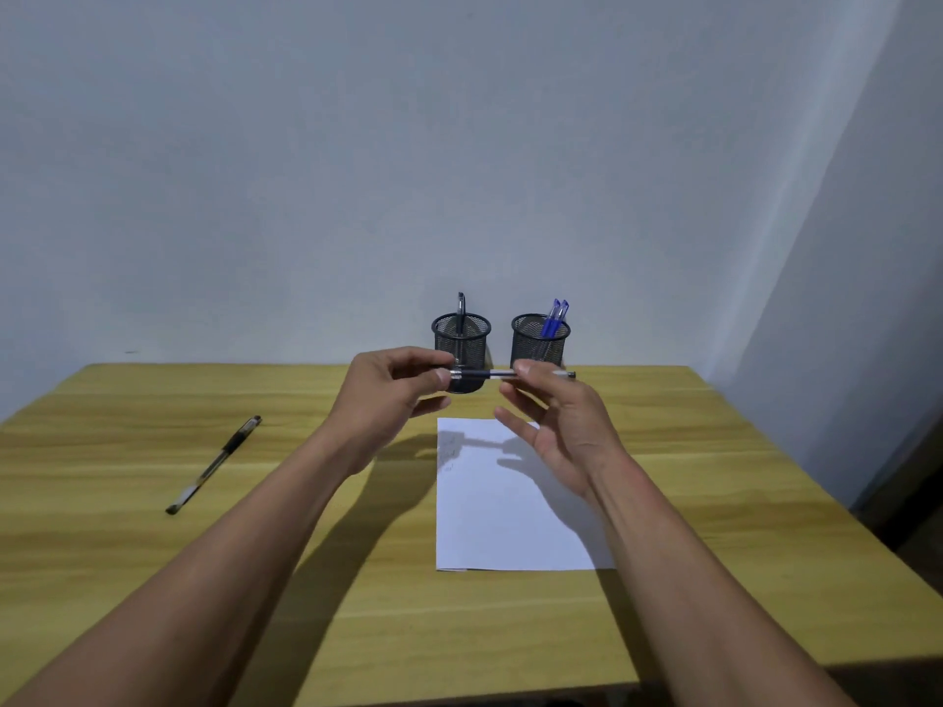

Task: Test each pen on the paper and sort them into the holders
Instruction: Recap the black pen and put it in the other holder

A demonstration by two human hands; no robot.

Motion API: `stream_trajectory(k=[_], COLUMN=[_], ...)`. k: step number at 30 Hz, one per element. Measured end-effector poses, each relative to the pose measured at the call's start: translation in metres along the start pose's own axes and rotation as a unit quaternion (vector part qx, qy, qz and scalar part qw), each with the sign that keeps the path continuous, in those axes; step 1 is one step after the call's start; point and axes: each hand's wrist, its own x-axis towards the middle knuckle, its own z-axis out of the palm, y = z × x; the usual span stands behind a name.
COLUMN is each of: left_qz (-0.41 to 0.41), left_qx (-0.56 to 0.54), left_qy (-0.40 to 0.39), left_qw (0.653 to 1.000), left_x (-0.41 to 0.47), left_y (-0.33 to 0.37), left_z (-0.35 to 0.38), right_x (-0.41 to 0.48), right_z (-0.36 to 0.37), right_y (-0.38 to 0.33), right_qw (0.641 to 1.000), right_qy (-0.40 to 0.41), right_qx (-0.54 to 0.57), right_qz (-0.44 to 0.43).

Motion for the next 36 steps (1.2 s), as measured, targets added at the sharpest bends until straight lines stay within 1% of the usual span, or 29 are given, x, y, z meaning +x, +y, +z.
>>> stream_trajectory(k=[1,3,5,6,10,12,13,15,17,20,22,24,27,29,33,36], left_qz=[-0.002,-0.008,-0.006,-0.003,0.017,0.024,0.026,0.035,0.044,0.026,0.021,0.009,-0.018,-0.007,0.028,0.030], left_qx=[0.003,0.022,0.047,0.054,0.057,0.054,0.056,0.081,0.144,0.223,0.248,0.265,0.278,0.283,0.249,0.222], left_qy=[-0.002,-0.014,-0.020,-0.020,-0.014,0.005,0.024,0.080,0.125,0.128,0.125,0.116,0.083,0.074,0.100,0.114], left_qw=[1.000,1.000,0.999,0.998,0.998,0.998,0.998,0.993,0.981,0.966,0.960,0.957,0.957,0.956,0.963,0.968], left_x=[0.001,0.001,0.002,0.003,0.008,0.012,0.016,0.027,0.043,0.065,0.080,0.096,0.117,0.126,0.138,0.143], left_y=[0.004,0.010,0.014,0.015,0.017,0.017,0.014,0.005,-0.010,-0.029,-0.037,-0.044,-0.054,-0.060,-0.078,-0.090], left_z=[-0.003,-0.007,-0.006,-0.004,0.005,0.008,0.009,0.005,-0.001,-0.003,-0.001,0.003,0.012,0.018,0.023,0.023], right_x=[0.000,0.000,0.001,0.002,0.009,0.015,0.020,0.033,0.047,0.069,0.084,0.100,0.128,0.146,0.175,0.188], right_z=[-0.003,-0.006,-0.005,-0.001,0.009,0.010,0.010,0.009,0.010,0.018,0.025,0.031,0.037,0.039,0.039,0.038], right_y=[-0.005,-0.013,-0.018,-0.021,-0.026,-0.027,-0.028,-0.033,-0.040,-0.056,-0.066,-0.073,-0.073,-0.067,-0.049,-0.036], right_qw=[0.999,0.984,0.945,0.926,0.867,0.835,0.829,0.840,0.859,0.887,0.890,0.886,0.879,0.879,0.883,0.883], right_qy=[0.000,-0.019,-0.042,-0.055,-0.111,-0.116,-0.106,-0.073,-0.036,0.007,0.026,0.040,0.048,0.057,0.077,0.088], right_qx=[-0.032,-0.171,-0.317,-0.366,-0.473,-0.522,-0.531,-0.516,-0.483,-0.420,-0.402,-0.397,-0.408,-0.416,-0.425,-0.436], right_qz=[-0.011,-0.038,-0.066,-0.076,-0.109,-0.129,-0.139,-0.154,-0.168,-0.194,-0.215,-0.236,-0.240,-0.225,-0.184,-0.149])
